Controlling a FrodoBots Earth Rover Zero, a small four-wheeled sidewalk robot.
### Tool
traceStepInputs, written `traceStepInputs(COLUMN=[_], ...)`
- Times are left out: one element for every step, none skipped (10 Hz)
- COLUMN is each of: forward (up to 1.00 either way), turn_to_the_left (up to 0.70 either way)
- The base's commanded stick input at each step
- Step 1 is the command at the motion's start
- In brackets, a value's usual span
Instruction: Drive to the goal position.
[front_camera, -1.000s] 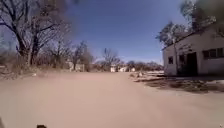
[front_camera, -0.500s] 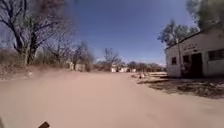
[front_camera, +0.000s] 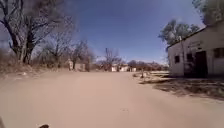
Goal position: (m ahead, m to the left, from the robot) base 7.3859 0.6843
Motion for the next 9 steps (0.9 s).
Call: traceStepInputs(forward=[1.00,1.00,1.00,1.00,1.00,1.00,1.00,1.00,1.00], turn_to_the_left=[0.00,0.00,0.00,0.00,0.00,0.00,0.00,0.00,0.00])
